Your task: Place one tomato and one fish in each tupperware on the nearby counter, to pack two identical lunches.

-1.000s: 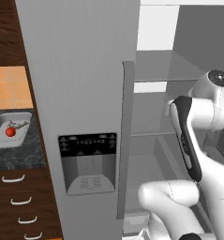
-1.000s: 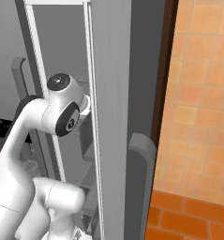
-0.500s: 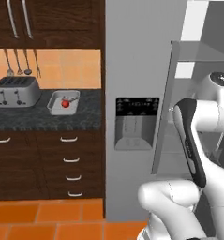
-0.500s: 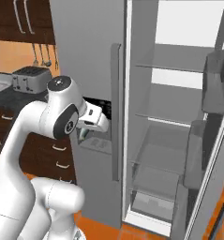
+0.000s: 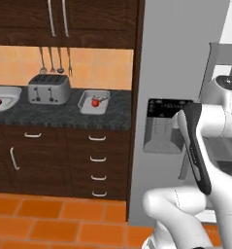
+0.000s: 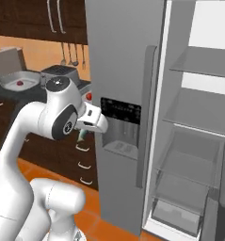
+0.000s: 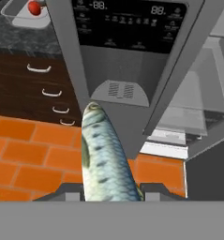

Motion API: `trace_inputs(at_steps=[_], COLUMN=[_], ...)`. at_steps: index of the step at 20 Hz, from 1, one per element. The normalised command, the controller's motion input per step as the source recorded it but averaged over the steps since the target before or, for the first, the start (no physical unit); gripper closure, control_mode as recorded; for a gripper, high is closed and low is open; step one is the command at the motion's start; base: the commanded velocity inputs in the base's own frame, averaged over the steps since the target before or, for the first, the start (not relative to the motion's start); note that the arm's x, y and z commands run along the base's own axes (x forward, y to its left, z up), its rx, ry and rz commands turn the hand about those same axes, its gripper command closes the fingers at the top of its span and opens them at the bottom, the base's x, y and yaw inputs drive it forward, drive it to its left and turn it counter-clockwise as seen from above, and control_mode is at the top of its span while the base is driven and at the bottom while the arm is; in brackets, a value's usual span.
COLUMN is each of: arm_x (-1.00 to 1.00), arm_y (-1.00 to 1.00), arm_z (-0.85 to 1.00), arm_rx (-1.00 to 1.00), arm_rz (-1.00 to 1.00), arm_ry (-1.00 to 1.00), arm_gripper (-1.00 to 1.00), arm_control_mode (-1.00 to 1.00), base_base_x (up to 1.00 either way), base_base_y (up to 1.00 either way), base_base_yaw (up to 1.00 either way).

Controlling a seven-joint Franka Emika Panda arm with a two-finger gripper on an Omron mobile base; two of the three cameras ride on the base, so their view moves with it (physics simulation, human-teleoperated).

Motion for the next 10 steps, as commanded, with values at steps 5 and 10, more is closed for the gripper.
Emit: trace_inputs(at_steps=[5,10], arm_x=[0.00,0.00], arm_y=[0.00,0.00], arm_z=[0.00,0.00], arm_rx=[0.00,0.00], arm_rz=[0.00,0.00], arm_ry=[0.00,0.00], arm_gripper=[1.00,1.00], arm_control_mode=[1.00,1.00], base_base_x=[0.48,0.43], base_base_y=[1.00,1.00], base_base_yaw=[0.19,0.45])
